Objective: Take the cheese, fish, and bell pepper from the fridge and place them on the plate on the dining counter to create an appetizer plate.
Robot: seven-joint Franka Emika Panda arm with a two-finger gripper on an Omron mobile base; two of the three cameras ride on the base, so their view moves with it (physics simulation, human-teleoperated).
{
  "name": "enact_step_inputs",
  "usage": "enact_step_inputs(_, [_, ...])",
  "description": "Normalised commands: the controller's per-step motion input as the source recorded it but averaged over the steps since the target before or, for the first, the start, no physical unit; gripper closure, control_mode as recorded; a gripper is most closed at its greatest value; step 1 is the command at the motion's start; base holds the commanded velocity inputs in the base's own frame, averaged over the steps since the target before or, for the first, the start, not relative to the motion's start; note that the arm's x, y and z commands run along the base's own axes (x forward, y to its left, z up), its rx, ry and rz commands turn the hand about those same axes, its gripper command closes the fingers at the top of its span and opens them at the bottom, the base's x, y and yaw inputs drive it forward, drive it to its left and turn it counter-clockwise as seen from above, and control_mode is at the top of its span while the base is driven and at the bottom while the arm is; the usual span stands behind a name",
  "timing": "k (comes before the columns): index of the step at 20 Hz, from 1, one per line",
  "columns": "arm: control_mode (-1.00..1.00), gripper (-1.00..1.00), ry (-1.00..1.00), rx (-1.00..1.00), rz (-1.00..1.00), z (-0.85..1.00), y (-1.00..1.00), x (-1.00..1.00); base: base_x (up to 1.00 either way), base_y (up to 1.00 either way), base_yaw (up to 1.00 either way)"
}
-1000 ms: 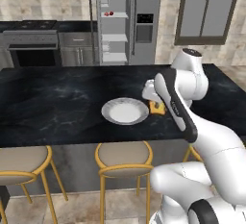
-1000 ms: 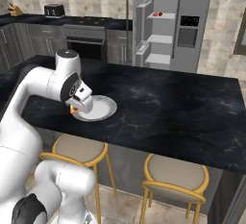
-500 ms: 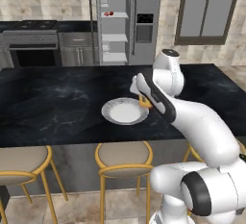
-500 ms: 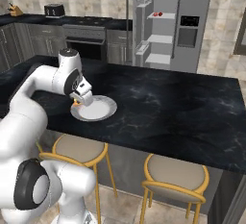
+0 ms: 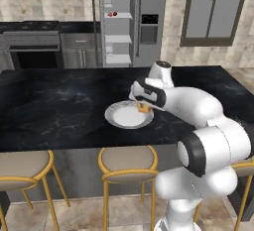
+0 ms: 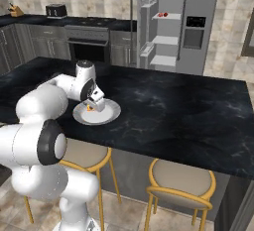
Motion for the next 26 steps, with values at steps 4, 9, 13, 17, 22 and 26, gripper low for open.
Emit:
enact_step_inputs(4, [-1.00, 1.00, 0.00, 0.00, 0.00, -0.62, 0.00, 0.54, 0.00, 0.00, 0.00])
enact_step_inputs(9, [-1.00, 1.00, 0.00, 0.00, 0.00, -0.39, 0.00, 0.55, 0.00, 0.00, 0.00])
enact_step_inputs(13, [-1.00, 1.00, 0.00, 0.00, 0.00, -0.29, 0.00, 0.58, 0.00, 0.00, 0.00])
enact_step_inputs(17, [-1.00, 1.00, 0.00, 0.00, 0.00, -0.23, 0.00, 0.64, 0.00, 0.00, 0.00])
enact_step_inputs(22, [-1.00, 1.00, 0.00, 0.00, 0.00, -0.22, 0.00, 0.58, 0.00, 0.00, 0.00])
enact_step_inputs(26, [-1.00, 1.00, 0.00, 0.00, 0.00, -0.23, 0.00, 0.40, 0.00, 0.00, 0.00])
